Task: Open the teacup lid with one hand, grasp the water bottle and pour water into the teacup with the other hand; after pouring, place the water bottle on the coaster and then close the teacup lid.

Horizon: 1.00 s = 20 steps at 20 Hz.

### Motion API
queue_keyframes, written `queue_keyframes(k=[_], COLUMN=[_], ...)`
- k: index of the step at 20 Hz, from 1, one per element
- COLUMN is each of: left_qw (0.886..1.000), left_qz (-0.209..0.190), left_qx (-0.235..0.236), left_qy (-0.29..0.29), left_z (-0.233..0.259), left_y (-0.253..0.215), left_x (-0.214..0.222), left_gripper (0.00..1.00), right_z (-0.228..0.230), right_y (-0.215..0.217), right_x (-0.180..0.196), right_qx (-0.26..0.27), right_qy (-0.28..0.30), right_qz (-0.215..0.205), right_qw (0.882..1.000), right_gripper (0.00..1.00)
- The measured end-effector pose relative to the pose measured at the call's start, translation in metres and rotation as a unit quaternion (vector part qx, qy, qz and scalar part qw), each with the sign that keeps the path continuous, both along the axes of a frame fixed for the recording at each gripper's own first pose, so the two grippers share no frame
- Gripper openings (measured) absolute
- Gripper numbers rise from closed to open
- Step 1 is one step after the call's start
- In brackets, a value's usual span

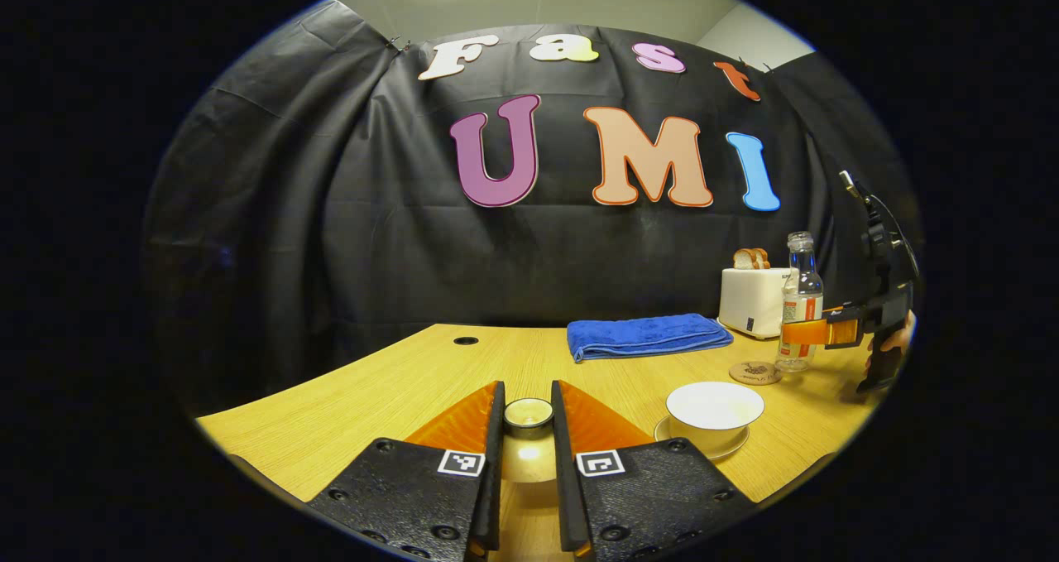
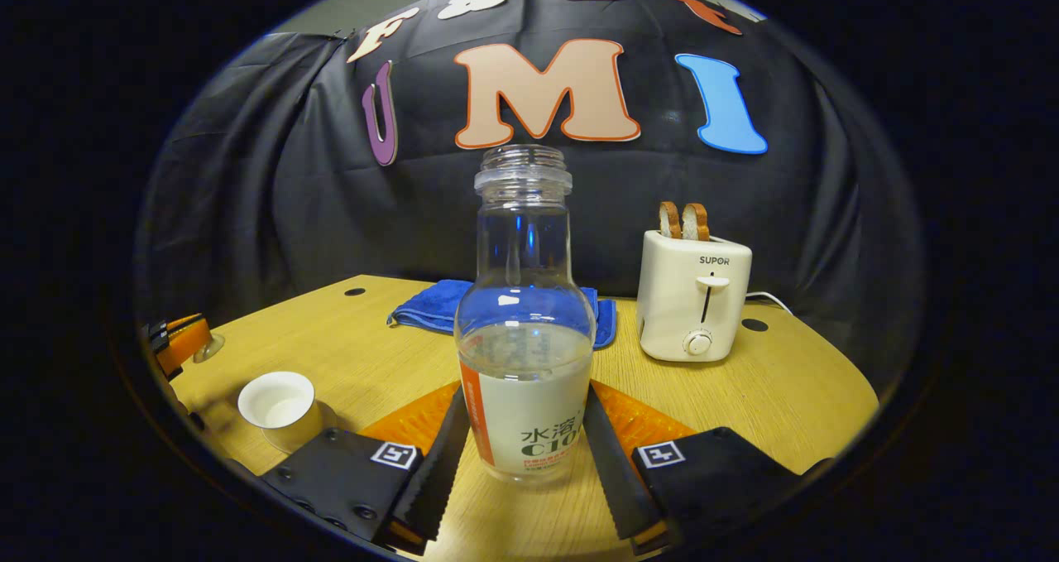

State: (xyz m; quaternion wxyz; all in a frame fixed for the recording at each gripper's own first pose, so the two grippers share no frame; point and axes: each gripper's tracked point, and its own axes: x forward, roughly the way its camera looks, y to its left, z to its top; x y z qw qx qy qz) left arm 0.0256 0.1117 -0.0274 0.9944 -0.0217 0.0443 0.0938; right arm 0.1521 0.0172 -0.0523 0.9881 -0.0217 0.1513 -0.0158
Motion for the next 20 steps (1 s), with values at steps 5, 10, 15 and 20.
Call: queue_keyframes(k=[5,10,15,20], left_qw=[1.0,1.0,1.0,1.0], left_qz=[0.0,-0.001,-0.001,-0.001], left_qx=[0.0,0.0,0.0,0.0], left_qy=[0.0,0.0,0.001,0.0], left_z=[0.0,0.0,0.0,0.0], left_y=[0.001,0.001,0.002,0.002], left_x=[0.001,0.001,0.001,0.0], left_gripper=[0.25,0.25,0.25,0.25], right_z=[-0.011,-0.013,-0.028,-0.032], right_y=[-0.007,0.007,0.006,0.006], right_x=[0.016,0.031,0.041,0.044], right_qx=[-0.012,-0.021,-0.025,-0.023], right_qy=[0.006,0.006,0.016,0.015], right_qz=[-0.014,-0.007,-0.013,-0.015], right_qw=[1.0,1.0,0.999,1.0], right_gripper=[0.8,0.82,0.81,0.81])
